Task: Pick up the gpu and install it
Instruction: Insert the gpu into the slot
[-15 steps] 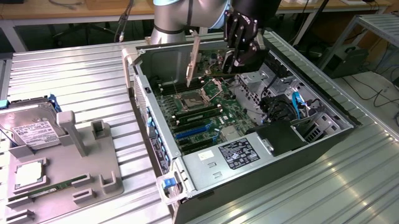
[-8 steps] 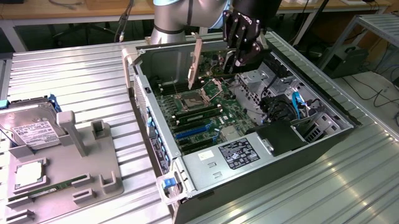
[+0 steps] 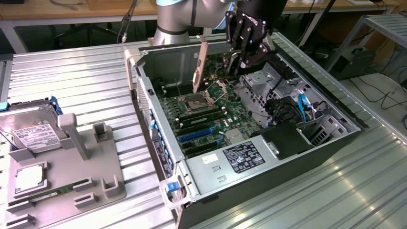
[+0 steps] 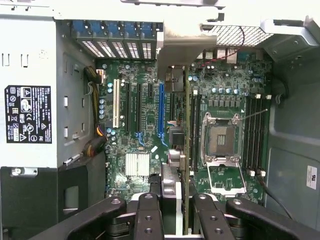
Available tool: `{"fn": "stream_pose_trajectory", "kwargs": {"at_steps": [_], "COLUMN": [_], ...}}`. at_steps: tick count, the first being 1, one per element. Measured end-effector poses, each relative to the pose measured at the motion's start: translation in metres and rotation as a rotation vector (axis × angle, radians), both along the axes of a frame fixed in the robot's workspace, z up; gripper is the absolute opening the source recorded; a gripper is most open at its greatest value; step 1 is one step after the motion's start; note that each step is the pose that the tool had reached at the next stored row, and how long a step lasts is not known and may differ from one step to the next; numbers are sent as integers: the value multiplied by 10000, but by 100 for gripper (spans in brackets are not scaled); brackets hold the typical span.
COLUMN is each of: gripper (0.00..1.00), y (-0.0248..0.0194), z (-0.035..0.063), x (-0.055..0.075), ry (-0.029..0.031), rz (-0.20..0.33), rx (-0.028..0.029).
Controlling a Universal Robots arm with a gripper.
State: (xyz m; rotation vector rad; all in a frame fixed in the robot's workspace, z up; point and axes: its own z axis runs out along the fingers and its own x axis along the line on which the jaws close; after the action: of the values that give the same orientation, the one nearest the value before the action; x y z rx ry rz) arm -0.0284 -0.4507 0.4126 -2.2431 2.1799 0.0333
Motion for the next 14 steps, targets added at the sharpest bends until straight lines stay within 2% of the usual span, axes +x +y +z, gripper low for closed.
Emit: {"fn": "stream_pose_trajectory", "kwargs": {"at_steps": [6,11,14], "gripper": [29,29,29], "y": [0,0,1], "z": [-2,-53,-119], "x": [0,-25,-32], "ry": [-8,-214,-226], "rz": [3,4,0], "rx": [2,-1,-4]}}
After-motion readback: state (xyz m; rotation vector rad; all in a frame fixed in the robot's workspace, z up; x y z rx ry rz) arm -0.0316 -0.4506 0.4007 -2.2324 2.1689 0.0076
